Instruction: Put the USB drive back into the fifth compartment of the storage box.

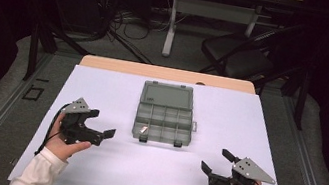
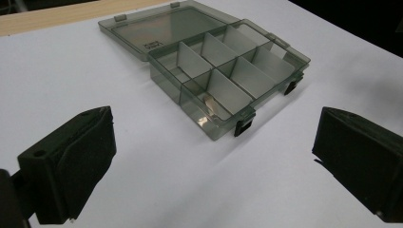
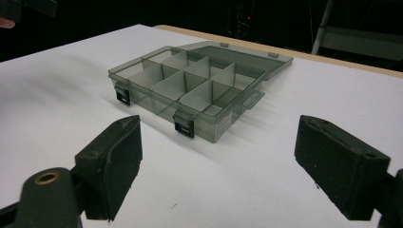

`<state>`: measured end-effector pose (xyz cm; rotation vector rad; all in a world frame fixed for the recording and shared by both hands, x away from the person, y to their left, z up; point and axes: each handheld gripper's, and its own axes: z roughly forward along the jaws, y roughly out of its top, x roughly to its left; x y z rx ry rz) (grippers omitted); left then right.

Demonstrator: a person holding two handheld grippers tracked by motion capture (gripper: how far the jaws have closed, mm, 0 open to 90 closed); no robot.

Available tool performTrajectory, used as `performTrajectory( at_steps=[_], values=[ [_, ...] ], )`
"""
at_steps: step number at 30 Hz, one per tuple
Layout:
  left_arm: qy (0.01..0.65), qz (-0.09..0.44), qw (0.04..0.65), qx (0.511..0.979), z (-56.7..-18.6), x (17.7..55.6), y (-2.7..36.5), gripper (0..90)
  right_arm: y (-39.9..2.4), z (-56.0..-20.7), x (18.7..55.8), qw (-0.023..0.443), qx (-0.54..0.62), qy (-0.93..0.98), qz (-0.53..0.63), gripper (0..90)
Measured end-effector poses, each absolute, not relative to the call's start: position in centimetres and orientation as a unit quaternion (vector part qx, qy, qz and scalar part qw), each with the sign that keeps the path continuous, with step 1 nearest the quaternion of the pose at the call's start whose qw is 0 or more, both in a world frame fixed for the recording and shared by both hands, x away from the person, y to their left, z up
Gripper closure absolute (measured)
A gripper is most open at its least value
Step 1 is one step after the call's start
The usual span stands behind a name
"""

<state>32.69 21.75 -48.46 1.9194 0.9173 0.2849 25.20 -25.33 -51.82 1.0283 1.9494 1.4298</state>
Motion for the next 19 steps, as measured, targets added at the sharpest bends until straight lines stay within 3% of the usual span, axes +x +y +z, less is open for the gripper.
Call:
performTrajectory(
  at_steps=[19],
  values=[
    [0.369,0.135,0.476,0.787,-50.1,32.2,21.9,0.6,-25.4,-51.9,25.3,0.253,0.378,0.724,0.519,15.9]
  ],
)
